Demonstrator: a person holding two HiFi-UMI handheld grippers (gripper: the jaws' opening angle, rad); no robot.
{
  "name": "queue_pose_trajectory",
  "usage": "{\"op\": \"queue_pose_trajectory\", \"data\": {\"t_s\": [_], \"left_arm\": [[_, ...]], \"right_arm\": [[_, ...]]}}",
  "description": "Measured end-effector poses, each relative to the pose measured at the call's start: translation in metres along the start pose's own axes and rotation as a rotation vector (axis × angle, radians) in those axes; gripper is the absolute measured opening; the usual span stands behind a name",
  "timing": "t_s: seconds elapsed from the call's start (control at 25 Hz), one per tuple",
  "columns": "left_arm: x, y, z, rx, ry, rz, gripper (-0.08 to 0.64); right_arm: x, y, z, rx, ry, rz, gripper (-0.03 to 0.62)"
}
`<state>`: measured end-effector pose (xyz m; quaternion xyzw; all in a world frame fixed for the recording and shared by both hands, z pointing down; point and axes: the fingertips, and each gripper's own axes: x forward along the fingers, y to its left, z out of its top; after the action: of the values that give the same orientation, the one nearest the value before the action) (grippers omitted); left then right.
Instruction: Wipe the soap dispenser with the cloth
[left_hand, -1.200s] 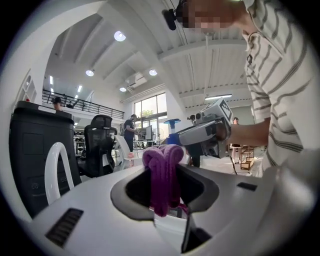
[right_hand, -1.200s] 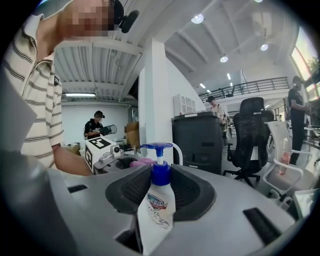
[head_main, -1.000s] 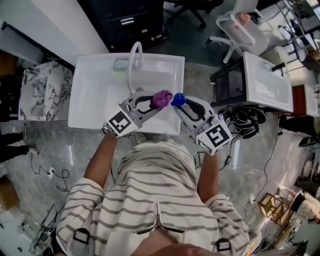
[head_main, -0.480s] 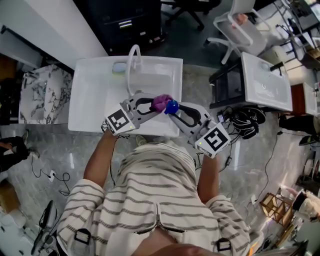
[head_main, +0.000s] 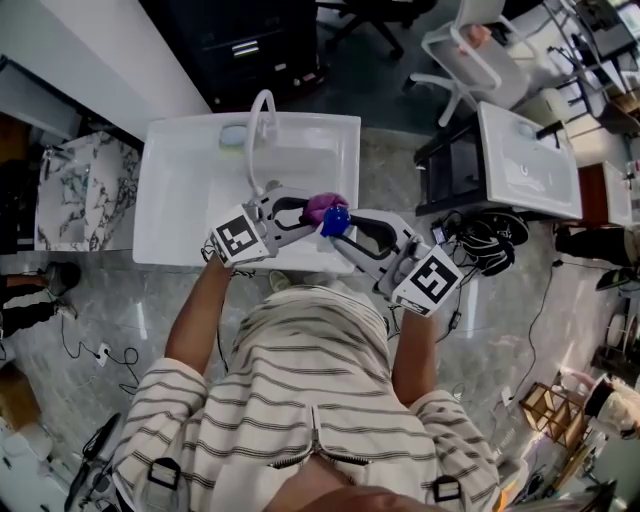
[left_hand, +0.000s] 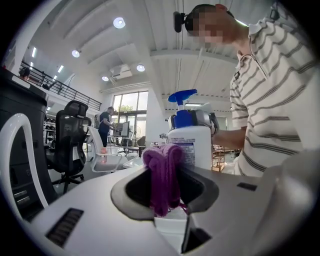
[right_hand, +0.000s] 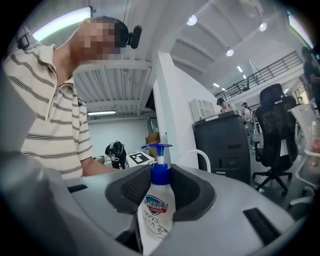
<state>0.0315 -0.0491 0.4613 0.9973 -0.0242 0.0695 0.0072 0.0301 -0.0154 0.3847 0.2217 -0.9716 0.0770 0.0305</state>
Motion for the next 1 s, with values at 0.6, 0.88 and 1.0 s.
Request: {"op": "queue_pose_trajectory", "data": {"t_s": [0.6, 0.88, 1.0], "left_arm": [[-0.005, 0.001, -0.011, -0.071, 0.008, 0.046, 0.118], [-0.015, 0.004, -0.003, -0.101, -0.040, 0.133, 0.118], [-0.020, 0.011, 0.006, -0.120, -0.081, 0.192, 0.118]], "right_arm": [[-0.008, -0.014, 0.009, 0.033, -0.054, -0.050, 0.133], [-0.006, -0.024, 0.008, 0.051, -0.074, -0.113, 0.133], [-0.004, -0.031, 0.005, 0.035, -0.057, -0.150, 0.133]]}}
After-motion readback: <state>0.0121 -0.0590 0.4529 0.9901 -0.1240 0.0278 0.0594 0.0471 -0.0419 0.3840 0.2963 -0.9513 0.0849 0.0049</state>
